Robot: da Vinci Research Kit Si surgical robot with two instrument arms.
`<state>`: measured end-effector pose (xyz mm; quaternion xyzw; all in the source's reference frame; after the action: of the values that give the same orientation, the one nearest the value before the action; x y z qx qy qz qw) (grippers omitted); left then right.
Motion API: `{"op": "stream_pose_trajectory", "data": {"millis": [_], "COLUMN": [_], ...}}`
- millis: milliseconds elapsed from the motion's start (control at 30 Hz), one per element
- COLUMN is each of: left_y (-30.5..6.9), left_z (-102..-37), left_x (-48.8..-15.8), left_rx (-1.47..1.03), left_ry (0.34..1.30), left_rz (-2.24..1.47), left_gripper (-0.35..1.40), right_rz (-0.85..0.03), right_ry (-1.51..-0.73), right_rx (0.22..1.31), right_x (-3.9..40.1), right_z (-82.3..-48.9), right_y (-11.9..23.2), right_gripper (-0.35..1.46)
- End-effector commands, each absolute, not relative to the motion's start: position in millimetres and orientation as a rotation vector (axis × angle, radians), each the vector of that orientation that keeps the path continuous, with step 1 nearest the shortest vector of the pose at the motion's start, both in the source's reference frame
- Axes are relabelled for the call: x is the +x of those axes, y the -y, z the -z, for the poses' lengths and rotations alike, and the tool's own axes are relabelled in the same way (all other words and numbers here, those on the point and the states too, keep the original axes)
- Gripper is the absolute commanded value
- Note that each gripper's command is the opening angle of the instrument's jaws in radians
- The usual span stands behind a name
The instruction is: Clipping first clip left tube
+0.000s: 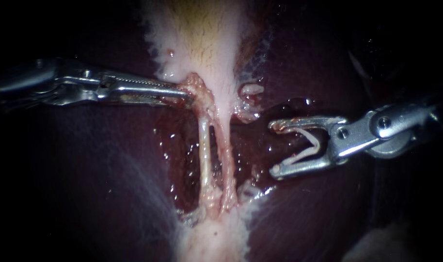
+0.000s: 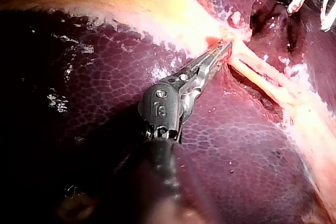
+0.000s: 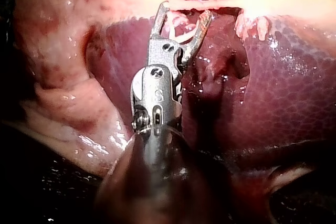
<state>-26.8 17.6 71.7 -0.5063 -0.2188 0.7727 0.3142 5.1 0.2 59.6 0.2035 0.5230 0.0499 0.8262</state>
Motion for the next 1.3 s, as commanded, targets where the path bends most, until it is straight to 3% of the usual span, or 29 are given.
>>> {"op": "stream_pose_trajectory", "data": {"millis": [33, 667, 1000, 1300], "left_y": [-17.6, -18.5, -18.5, -18.3], "left_z": [-71.6, -61.8, -60.1, -60.2], "left_x": [-26.7, -21.5, -21.0, -21.0], "left_rx": [-1.335, -1.350, -1.365, -1.365], "left_ry": [0.578, 0.586, 0.576, 0.574], "left_rz": [-2.037, -1.996, -1.998, -1.999], "left_gripper": [-0.35, -0.35, -0.35, -0.35], "right_rz": [-0.106, -0.104, -0.104, -0.075], "right_ry": [-1.111, -1.112, -1.112, -1.125], "right_rx": [0.432, 0.435, 0.435, 0.480], "right_x": [5.1, 5.0, 5.3, 8.2], "right_z": [-59.6, -59.6, -59.5, -59.2], "right_y": [-0.2, -0.1, 0.0, 1.2], "right_gripper": [0.50, 0.50, 0.50, 0.50]}}
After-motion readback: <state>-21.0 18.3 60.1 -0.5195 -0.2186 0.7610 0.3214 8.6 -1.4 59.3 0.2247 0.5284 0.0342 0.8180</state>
